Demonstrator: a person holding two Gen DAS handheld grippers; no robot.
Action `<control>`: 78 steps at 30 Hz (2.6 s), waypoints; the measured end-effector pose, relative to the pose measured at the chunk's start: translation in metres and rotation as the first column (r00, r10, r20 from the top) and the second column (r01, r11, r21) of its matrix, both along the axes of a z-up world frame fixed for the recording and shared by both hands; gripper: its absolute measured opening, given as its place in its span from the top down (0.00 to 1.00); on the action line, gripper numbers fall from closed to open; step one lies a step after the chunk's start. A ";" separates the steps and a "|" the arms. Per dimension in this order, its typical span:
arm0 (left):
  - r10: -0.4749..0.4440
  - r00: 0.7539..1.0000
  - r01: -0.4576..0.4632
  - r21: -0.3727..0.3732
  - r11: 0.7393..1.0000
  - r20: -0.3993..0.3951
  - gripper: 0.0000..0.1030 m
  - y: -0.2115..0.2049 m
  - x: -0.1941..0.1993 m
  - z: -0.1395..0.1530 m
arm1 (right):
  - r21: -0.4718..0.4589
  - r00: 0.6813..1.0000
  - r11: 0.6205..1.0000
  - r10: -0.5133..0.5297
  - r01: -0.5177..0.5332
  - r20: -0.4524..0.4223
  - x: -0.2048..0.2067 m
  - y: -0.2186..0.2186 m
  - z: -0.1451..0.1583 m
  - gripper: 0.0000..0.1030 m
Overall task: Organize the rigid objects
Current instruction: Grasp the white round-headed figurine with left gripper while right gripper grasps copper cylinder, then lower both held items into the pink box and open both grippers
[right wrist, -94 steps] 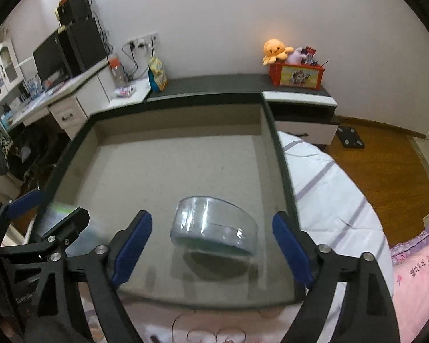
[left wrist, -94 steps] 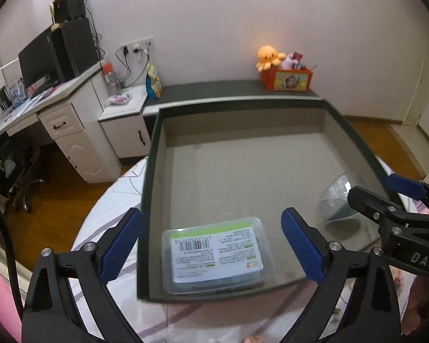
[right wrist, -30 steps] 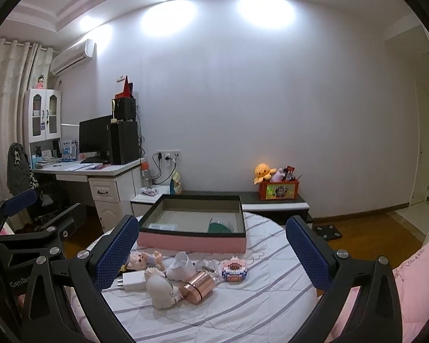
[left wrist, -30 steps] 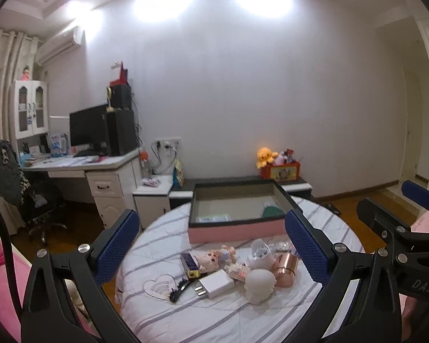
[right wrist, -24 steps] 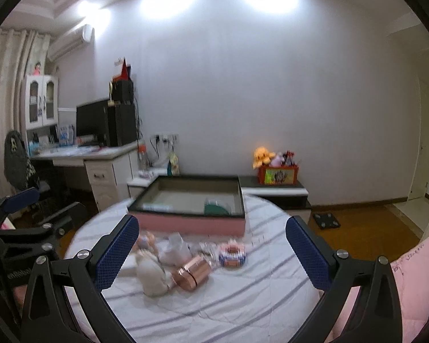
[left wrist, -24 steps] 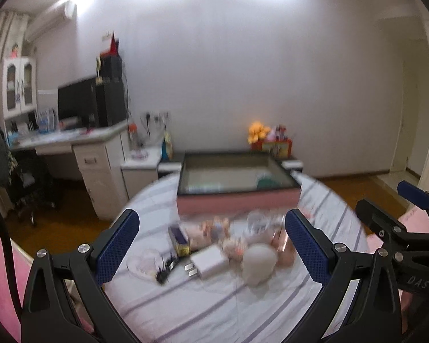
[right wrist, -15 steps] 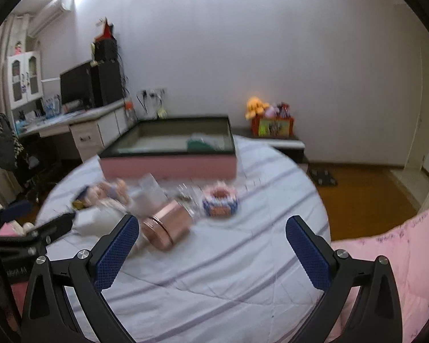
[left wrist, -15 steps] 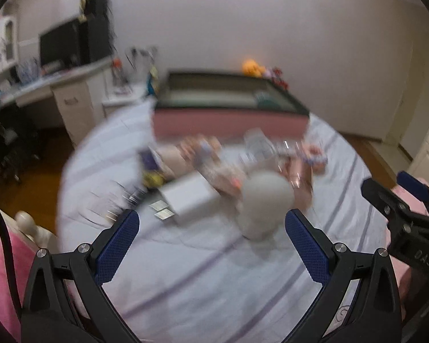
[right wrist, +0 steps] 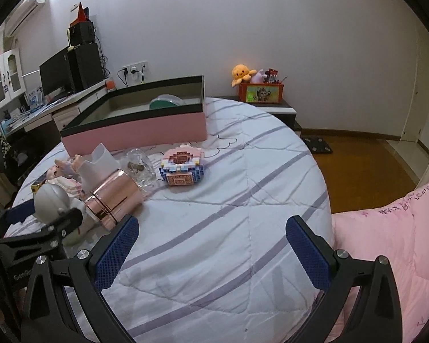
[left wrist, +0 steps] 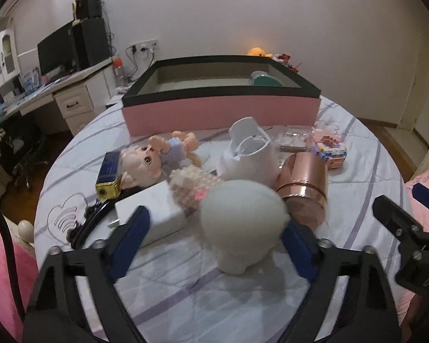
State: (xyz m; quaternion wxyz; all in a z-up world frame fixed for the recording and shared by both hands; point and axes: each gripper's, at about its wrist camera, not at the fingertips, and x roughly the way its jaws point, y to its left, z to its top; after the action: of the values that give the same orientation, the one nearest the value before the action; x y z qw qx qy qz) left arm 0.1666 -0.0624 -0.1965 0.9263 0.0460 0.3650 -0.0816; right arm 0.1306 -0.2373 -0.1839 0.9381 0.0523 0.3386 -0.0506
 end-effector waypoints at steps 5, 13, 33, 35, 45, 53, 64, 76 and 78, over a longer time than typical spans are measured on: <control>-0.059 0.998 0.059 -0.008 0.998 0.004 0.49 -0.003 -0.001 0.006 | 0.003 1.000 1.000 0.010 -0.010 -0.020 0.008 0.002 -0.002 0.00; -0.027 0.999 0.028 -0.019 0.999 0.033 0.49 0.030 -0.014 0.023 | 0.001 0.992 0.993 0.117 -0.118 -0.045 0.026 0.036 0.003 0.00; -0.055 0.998 0.058 -0.067 0.996 0.043 0.49 0.047 0.000 0.032 | 0.030 0.965 0.974 0.225 -0.223 -0.138 0.064 0.069 -0.011 0.40; -0.058 0.996 0.062 -0.060 0.996 0.061 0.49 0.044 0.002 0.039 | 0.044 0.971 0.976 0.219 -0.215 -0.099 0.058 0.065 0.000 0.40; -0.087 0.990 0.094 -0.065 0.993 0.109 0.49 0.034 0.018 0.065 | 0.039 0.978 0.978 0.204 -0.205 0.039 0.053 0.061 0.048 0.40; -0.131 0.979 0.139 -0.041 0.989 0.157 0.49 0.027 0.059 0.100 | 0.039 0.977 0.979 0.195 -0.198 0.085 0.082 0.053 0.068 0.40; -0.138 0.990 0.137 0.013 0.990 0.040 0.49 0.015 0.213 0.106 | 0.115 0.981 0.975 0.193 -0.189 -0.026 0.222 0.040 0.083 0.40; -0.063 0.971 0.097 0.140 0.985 -0.232 0.47 0.002 0.313 0.026 | 0.187 0.941 0.976 0.162 -0.109 -0.296 0.332 0.040 0.020 0.45; -0.060 0.968 0.093 0.126 0.988 -0.243 0.44 0.003 0.313 0.025 | 0.154 0.940 0.984 0.139 -0.094 -0.313 0.337 0.039 0.016 0.45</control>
State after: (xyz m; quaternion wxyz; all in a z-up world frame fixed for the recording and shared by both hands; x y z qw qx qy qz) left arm 0.4796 -0.0591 -0.1716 0.8664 0.1132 0.4765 -0.0970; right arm 0.4679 -0.1979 -0.1683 0.8658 0.0876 0.4923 0.0206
